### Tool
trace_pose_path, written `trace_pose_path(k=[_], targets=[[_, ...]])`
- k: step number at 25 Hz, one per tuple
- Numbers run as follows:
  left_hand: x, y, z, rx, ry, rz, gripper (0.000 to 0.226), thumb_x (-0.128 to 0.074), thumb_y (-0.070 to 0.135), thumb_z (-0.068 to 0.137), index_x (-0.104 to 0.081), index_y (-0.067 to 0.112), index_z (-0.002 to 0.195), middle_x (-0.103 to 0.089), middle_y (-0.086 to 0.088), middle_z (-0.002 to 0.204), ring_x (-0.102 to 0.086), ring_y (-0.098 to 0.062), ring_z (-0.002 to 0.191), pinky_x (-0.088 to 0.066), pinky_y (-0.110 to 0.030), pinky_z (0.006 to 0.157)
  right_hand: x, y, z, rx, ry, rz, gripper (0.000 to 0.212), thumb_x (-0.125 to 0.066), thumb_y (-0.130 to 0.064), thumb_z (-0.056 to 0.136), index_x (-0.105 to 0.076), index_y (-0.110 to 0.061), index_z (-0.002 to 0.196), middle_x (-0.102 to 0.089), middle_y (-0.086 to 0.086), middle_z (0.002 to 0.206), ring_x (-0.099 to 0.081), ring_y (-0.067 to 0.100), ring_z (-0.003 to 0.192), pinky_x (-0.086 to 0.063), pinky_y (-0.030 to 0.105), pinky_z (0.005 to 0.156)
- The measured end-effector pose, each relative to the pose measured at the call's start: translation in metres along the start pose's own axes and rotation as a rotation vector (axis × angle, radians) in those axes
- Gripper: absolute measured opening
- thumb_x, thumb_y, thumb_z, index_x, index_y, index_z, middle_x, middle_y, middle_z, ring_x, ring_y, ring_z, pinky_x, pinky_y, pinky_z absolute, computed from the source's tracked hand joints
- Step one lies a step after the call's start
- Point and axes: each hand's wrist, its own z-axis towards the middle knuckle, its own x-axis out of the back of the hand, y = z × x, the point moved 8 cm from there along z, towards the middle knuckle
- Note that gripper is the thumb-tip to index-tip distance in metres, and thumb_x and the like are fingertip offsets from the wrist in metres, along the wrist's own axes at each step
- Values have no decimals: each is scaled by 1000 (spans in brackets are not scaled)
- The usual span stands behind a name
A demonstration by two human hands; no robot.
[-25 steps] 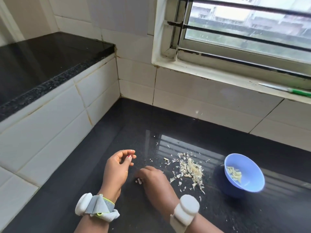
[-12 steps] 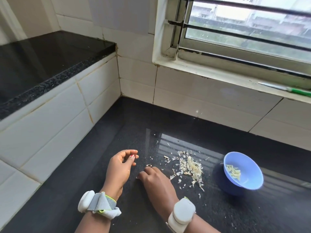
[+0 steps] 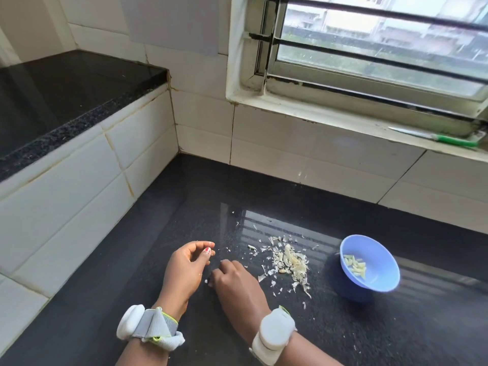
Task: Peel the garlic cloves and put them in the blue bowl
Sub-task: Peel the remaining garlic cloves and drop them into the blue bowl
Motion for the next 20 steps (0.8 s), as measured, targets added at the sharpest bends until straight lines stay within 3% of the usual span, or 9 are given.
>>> trace_pose_path(k=[2,4,7,10,13,16,20], targets=[[0,0,-1,0,-14,20,16,-57,6,92,-69,15,96,-71,2,88,-65,4,73,-44,-5,56,5,-2,3,7,26,-44,13,-72,-23,65,-61,-23,58,-55,-8,61,-56,9,53,-35,19,36],[3,3,-2,-34,8,62,15,-59,8,91,-70,19,93,-71,6,88,-63,8,74,-44,-5,59,15,5,-2,-38,85,19,13,-70,-18,71,-58,-22,66,-56,-4,65,-57,14,55,-41,24,42],[-2,17,-5,-117,28,135,10,-63,16,89,-71,23,87,-72,9,80,-63,2,72,-44,-6,58,24,42,-11,-244,86,395,3,-58,-19,90,-60,-19,88,-64,0,81,-59,19,72,-44,31,64],[-35,27,-17,-105,-114,51,8,-65,22,87,-72,20,84,-73,5,73,-61,3,62,-43,-10,55,40,89,-27,-464,274,777,19,-64,-4,87,-74,-20,89,-69,-6,75,-63,7,66,-49,17,64],[-66,36,-33,-114,-215,3,6,-70,20,83,-74,17,82,-72,8,71,-62,3,63,-45,-12,58,44,116,-44,-651,313,1003,15,-77,-4,79,-77,-17,86,-74,-2,72,-70,13,67,-58,25,66],[-79,45,-40,-122,-229,-69,7,-70,20,82,-75,14,81,-73,4,74,-63,2,65,-45,-11,59,57,126,-56,-654,370,976,11,-81,-9,76,-76,-19,76,-73,-6,70,-69,11,66,-57,26,64],[-84,58,-39,-184,-241,-5,9,-71,23,81,-75,15,78,-71,9,68,-59,5,58,-41,-9,57,77,126,-55,-483,466,742,29,-79,1,73,-69,-26,74,-68,-12,75,-64,6,73,-50,17,64]])
